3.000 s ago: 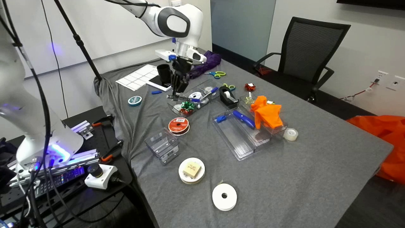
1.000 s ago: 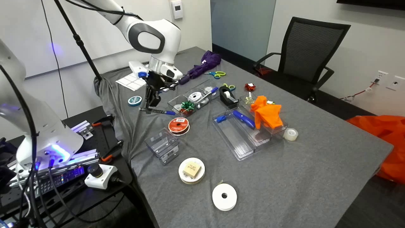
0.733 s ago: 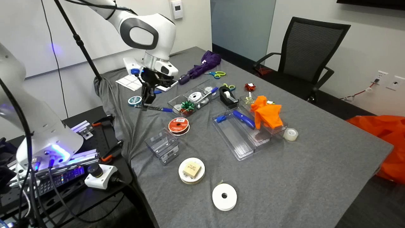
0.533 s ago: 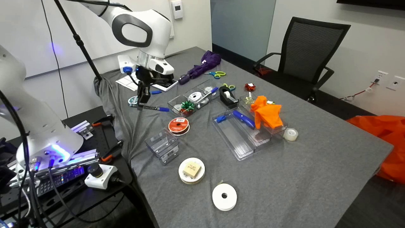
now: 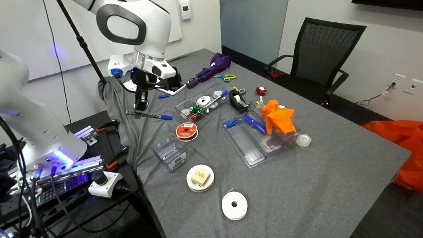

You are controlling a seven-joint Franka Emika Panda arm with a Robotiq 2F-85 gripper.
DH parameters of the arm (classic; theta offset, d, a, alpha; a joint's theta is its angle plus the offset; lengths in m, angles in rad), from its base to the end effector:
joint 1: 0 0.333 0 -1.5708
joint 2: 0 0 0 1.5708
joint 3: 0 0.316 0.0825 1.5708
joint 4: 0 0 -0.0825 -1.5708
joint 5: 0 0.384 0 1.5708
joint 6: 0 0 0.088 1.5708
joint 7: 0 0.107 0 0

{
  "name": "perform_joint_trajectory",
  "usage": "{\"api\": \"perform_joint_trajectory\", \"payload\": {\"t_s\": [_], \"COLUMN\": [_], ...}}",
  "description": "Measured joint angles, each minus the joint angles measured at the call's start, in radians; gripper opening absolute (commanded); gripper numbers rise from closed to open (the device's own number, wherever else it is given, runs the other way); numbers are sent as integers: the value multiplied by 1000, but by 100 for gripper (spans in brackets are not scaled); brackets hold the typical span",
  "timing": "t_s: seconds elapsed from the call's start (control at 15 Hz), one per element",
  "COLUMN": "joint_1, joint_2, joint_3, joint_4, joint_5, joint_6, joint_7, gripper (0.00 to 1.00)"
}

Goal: Move one pen to the frontmost clear object

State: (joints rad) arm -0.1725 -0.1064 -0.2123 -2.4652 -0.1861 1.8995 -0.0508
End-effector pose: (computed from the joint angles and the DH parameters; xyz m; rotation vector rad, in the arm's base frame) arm 0.3754 -0.1654 0.3066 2.9995 -0.3404 -0.7350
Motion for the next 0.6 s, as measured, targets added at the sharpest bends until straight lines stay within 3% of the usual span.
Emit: {"api": "perform_joint_trajectory", "payload": {"t_s": [0.6], "joint_1": [-50], "joint_2": [24], "joint_3": [-60], "joint_4": [1], "joint_5": [-84], "joint_6": [-51], "joint_7": [-177], "gripper": [4]}}
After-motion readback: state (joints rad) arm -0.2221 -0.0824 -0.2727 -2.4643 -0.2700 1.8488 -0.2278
